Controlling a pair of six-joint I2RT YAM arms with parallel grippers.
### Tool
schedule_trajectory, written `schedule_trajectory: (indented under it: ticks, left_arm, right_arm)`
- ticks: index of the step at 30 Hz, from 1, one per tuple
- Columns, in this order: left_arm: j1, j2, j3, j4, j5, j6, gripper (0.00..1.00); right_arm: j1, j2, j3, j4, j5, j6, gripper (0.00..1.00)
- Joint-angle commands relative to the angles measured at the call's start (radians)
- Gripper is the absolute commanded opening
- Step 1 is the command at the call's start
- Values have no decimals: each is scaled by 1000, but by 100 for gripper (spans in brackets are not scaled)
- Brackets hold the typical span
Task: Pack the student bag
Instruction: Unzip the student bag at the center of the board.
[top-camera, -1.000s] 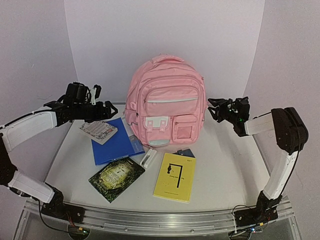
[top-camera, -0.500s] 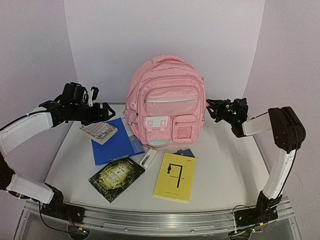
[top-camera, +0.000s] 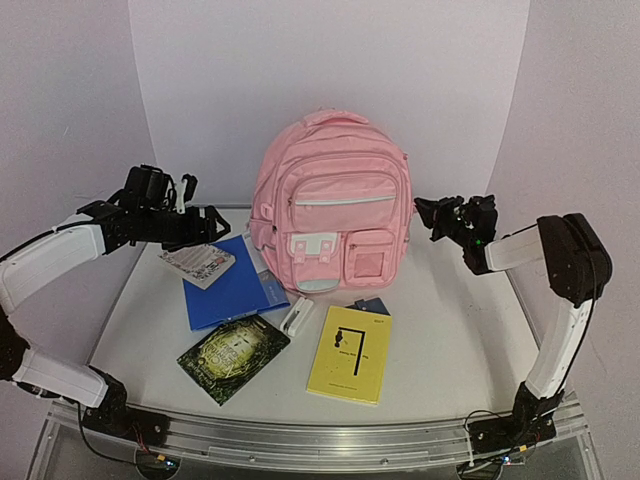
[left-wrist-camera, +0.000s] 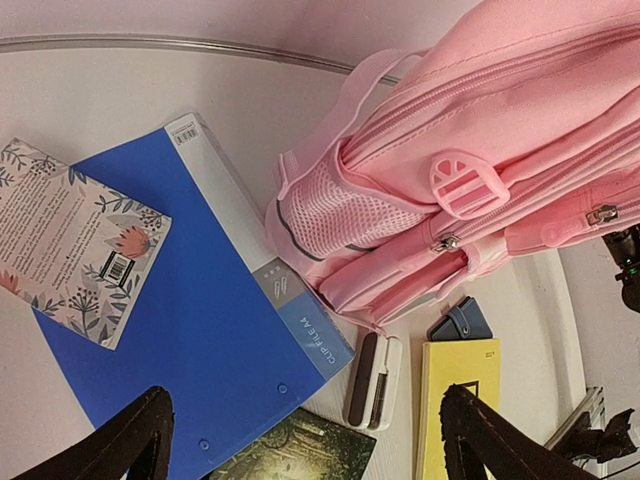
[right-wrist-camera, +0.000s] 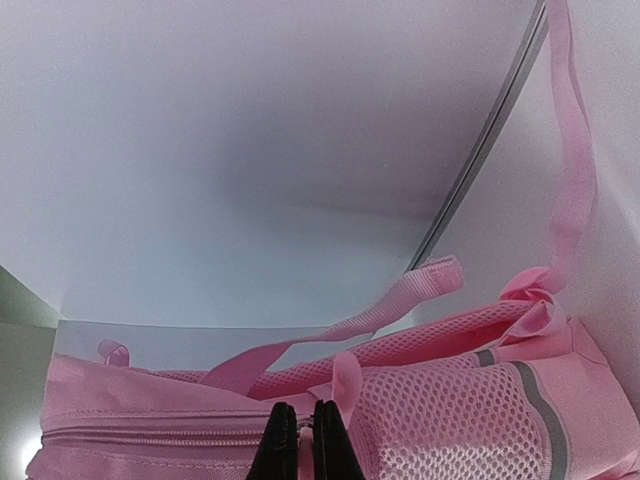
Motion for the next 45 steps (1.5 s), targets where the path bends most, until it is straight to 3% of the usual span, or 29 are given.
schedule_trajectory:
  ticks: [1,6,18,28,30,34,45]
  left_arm:
    - [5,-39,48,-11,24,-7,93]
    - [5,-46,53,-5,63,-6,98]
    - [5,-23,96,-31,141,6,100]
    - [7,41,111,28,221,9,99]
    - [7,63,113,60,241,19,97]
    - [7,115,125,85,255,61,84]
    - [6,233,166,153,259,114,74]
  right_arm:
    - [4,-82,20,45,45,-20,0]
    - [11,-150,71,-99,97,-127,0]
    - [85,-312,310,-546,335,-523,0]
    - [203,-319,509,-718,461,-805,0]
    - [220,-312,540,-737,460,-845,0]
    - [259,-303,607,-775,465,-930,0]
    - [366,-257,714,-831,563,-1076,0]
